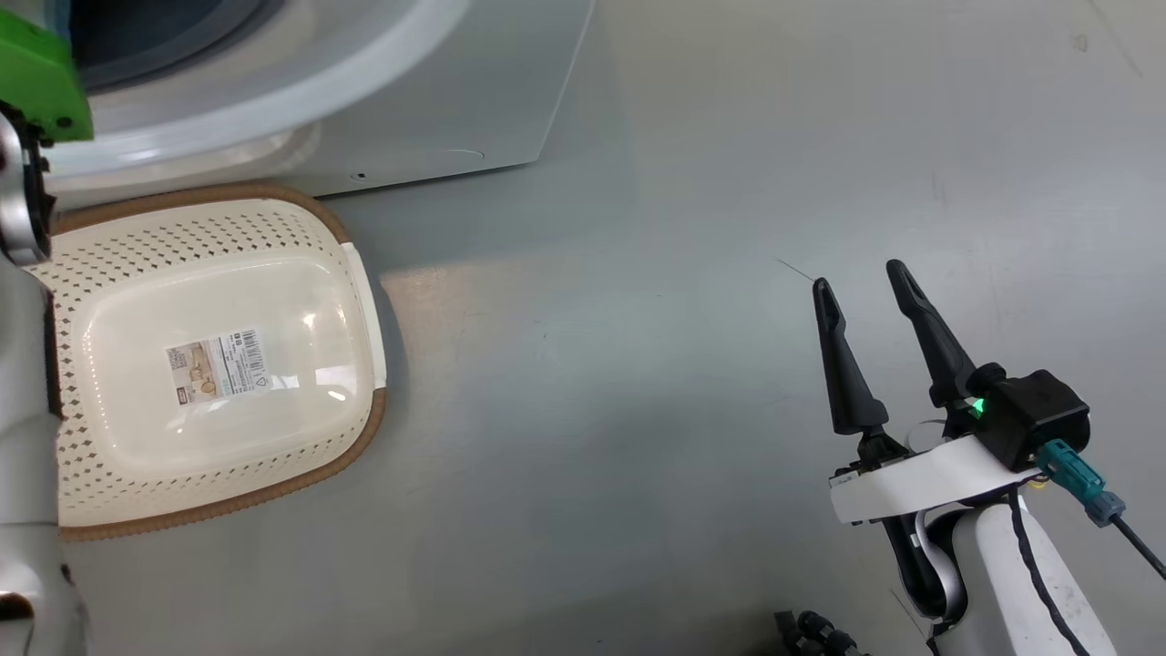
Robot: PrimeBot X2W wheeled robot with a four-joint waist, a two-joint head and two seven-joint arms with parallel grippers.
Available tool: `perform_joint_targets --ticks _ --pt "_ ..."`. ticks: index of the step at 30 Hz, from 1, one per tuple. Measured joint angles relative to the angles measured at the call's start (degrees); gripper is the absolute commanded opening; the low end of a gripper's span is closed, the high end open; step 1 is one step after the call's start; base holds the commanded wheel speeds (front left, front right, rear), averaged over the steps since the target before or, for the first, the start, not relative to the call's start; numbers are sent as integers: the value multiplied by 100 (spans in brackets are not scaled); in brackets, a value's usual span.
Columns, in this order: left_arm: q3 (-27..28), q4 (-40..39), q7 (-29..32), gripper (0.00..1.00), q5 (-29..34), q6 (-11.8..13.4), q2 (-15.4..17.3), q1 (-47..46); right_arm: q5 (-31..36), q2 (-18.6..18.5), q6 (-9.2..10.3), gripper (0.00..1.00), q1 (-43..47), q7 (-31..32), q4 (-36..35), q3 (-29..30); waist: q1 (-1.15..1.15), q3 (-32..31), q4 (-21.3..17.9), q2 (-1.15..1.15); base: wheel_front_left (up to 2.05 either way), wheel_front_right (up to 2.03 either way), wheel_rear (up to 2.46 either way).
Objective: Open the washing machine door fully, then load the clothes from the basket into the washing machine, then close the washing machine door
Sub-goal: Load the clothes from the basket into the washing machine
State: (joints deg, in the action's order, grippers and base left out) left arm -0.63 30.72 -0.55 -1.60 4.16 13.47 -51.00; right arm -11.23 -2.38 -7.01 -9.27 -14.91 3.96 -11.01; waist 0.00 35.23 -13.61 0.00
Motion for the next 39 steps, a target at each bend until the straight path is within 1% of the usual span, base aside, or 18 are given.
perform_joint_targets --ticks 4,9,13,15,18,25,31,34,39 --pt "24 23 7 0 30 44 102 -369 -83 5 0 100 3 0 23 -129 0 12 -158 0 0 0 0" --pt "22 181 59 0 65 45 135 -761 -147 4 0 100 25 0 34 -249 0 45 -372 0 0 0 0" --pt "52 422 160 0 109 51 294 -989 -214 9 0 100 49 0 41 -318 1 88 -541 0 0 0 0" --pt "48 470 224 0 122 96 345 -1141 -242 7 0 100 71 0 40 -314 0 121 -616 0 0 0 0" --pt "35 547 224 0 222 96 369 -1395 -286 8 0 100 127 0 44 -338 0 185 -707 0 0 0 0" --pt "76 732 233 0 229 86 634 -2004 -338 15 0 100 237 0 32 -394 0 360 -900 0 0 0 0" --pt "269 950 204 0 147 9 906 -2324 -339 25 0 100 310 0 11 -442 0 486 -1058 0 0 0 0" --pt "432 1023 202 0 -15 9 924 -2520 -388 34 1 100 398 0 -21 -443 0 552 -1132 0 0 0 0" --pt "570 1078 191 0 -52 8 1037 -2868 -400 37 1 100 534 0 -40 -500 0 667 -1253 0 0 0 0"
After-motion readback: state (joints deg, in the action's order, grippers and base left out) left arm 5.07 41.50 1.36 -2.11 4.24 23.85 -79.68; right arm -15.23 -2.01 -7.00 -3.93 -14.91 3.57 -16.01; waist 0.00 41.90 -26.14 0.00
